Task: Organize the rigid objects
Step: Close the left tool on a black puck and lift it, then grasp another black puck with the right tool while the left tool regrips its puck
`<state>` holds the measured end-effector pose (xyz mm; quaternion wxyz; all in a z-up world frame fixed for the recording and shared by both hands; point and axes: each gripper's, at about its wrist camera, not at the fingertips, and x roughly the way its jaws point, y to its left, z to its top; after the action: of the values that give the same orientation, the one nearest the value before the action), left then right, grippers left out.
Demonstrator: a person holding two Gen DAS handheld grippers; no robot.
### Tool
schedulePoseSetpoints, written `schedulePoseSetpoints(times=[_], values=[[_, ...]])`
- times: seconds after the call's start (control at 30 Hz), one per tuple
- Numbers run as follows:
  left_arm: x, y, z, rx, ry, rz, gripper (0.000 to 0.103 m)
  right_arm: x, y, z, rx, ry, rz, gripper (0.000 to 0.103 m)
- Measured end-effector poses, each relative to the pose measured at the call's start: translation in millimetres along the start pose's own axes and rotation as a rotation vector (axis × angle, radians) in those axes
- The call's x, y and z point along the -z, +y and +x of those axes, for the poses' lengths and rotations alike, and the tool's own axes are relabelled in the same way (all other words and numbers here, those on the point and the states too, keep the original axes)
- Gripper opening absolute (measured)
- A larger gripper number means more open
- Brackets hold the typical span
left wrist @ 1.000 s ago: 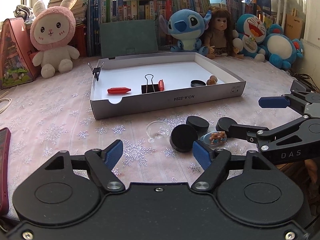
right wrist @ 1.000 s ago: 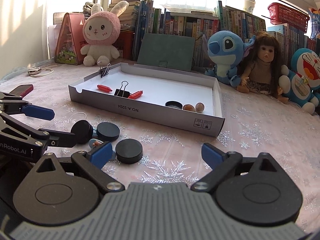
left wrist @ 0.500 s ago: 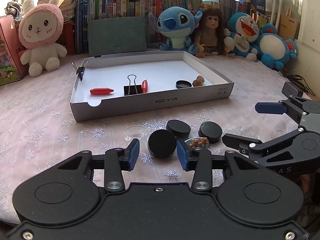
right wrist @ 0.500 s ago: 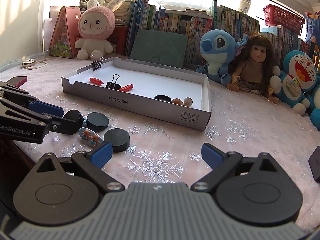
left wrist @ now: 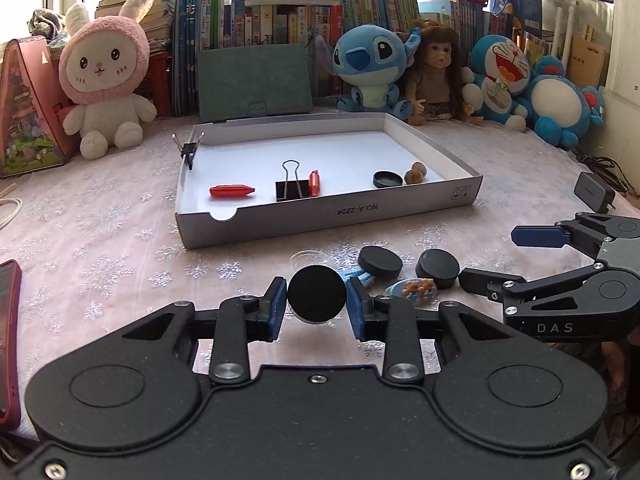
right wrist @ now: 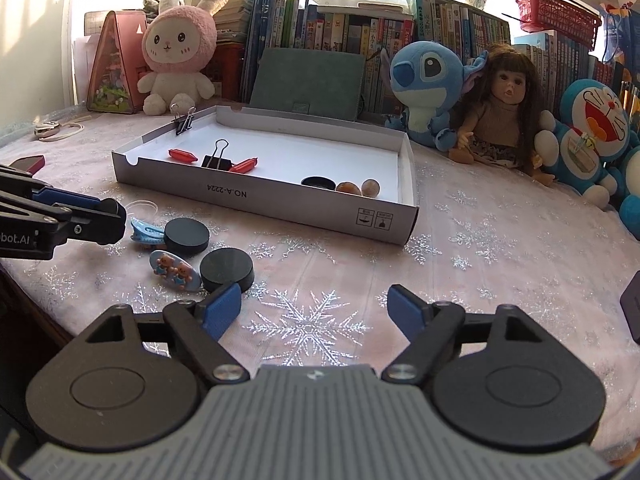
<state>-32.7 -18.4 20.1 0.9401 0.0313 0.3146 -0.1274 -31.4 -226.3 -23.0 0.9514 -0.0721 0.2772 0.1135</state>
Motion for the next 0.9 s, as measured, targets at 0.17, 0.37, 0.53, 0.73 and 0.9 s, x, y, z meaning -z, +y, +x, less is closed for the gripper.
schedulePoseSetpoints(times=[0.17,0.37,0.53,0.73,0.9], values=[[8.7,14.2,-4.7,-0.103,-0.027,-0.015,0.030,-1.2,8.5,2.8,-0.030,-0.004,0.007,0.072],[22.7,18.1,2.2,-0.189,-0.042,-0.025,0.031,-1.2,17.5,9.2,-0.039,-0.039,0.072,0.051],[25.1,20.3,5.2,-0.188,-0.056,-0.053,0.031,-3.5,24.5,8.4,-0.069,-0.062,0.079,0.051],[27.6,21.0,8.3,-0.217,-0.070,-0.061,0.043,-8.2,31.2,13.5,-0.078,-0.061,0.057,0.052],[34.3,15.1,9.2,-0.281,-0.105,0.011,0.062,-10.4,38.0,18.7,-0.063,-0.074,0.028,0.063]])
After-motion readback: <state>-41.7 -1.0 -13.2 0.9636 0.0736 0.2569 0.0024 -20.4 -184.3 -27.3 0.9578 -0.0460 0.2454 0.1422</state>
